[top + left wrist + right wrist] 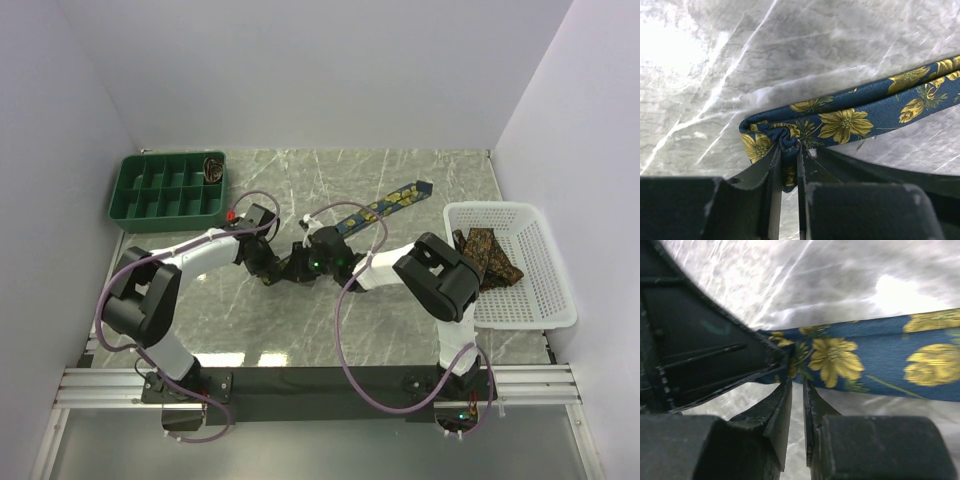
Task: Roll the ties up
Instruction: Roll the tie
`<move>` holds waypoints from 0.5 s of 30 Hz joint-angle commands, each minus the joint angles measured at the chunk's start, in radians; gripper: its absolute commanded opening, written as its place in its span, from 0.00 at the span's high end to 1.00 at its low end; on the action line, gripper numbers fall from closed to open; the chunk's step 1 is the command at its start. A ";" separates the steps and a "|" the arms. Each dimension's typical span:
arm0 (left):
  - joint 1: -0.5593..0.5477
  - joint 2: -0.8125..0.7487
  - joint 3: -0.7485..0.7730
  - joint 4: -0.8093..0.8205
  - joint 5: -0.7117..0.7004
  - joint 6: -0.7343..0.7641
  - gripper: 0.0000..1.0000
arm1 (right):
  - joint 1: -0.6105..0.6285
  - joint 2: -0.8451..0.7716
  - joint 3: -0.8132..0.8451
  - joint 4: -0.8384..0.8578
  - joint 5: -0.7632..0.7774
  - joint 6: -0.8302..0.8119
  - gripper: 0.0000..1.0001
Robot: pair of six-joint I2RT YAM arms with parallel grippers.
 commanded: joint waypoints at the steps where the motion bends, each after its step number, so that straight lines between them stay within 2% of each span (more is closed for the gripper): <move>1: -0.006 0.055 -0.003 0.016 -0.009 -0.002 0.99 | -0.040 -0.034 0.018 0.037 0.014 -0.009 0.79; 6: -0.009 0.073 0.011 0.016 -0.005 0.004 0.99 | -0.047 -0.011 0.023 0.057 -0.005 0.016 0.80; 10: -0.009 0.092 0.015 0.025 0.004 0.004 0.99 | -0.045 -0.030 -0.031 0.144 -0.026 0.004 0.78; 15: -0.009 0.104 0.024 0.036 0.014 0.004 0.83 | -0.043 -0.046 -0.106 0.241 -0.037 0.022 0.70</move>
